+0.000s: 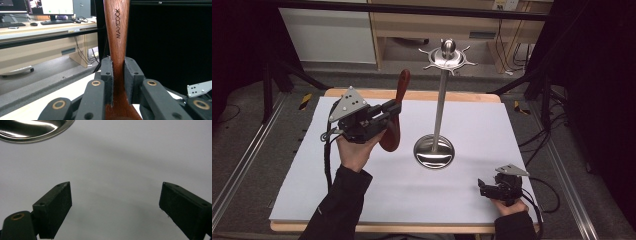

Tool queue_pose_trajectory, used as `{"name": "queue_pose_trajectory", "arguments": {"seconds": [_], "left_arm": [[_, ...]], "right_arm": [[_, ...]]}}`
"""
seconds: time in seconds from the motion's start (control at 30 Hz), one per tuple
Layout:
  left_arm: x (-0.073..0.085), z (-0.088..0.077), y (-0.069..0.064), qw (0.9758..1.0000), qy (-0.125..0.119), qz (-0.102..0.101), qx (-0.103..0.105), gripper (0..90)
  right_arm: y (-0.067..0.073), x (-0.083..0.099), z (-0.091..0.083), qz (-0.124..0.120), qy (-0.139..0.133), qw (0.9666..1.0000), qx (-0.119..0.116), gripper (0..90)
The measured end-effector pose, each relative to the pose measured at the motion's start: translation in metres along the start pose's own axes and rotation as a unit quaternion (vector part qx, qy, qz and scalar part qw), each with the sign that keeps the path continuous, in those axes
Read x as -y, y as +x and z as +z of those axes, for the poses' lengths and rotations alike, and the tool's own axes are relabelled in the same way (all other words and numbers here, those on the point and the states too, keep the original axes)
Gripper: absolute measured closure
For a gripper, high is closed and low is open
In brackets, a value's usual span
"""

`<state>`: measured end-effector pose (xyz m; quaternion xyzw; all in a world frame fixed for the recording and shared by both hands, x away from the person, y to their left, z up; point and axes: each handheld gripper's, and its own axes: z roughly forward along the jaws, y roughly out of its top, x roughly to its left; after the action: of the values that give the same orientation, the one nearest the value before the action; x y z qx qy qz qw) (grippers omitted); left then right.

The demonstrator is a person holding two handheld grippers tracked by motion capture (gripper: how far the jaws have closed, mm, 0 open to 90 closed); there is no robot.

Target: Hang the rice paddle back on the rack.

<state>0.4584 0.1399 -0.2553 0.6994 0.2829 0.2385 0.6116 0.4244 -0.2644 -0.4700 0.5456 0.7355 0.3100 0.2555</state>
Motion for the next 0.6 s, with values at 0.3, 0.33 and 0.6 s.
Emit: {"name": "queue_pose_trajectory", "arguments": {"seconds": [0.3, 0.33, 0.6], "left_arm": [[-0.008, 0.003, -0.002, 1.0000, -0.004, 0.004, 0.003, 78.2], [-0.008, 0.003, -0.002, 1.0000, -0.004, 0.004, 0.003, 78.2], [-0.014, 0.009, -0.006, 0.9999, -0.006, 0.012, 0.006, 78.2]], "right_arm": [[0.000, 0.000, 0.000, -0.001, 0.000, 1.0000, 0.000, 11.3], [0.000, 0.000, 0.000, -0.002, 0.000, 1.0000, 0.000, 11.4], [0.000, 0.000, 0.000, -0.001, 0.000, 1.0000, 0.000, 11.4]]}}
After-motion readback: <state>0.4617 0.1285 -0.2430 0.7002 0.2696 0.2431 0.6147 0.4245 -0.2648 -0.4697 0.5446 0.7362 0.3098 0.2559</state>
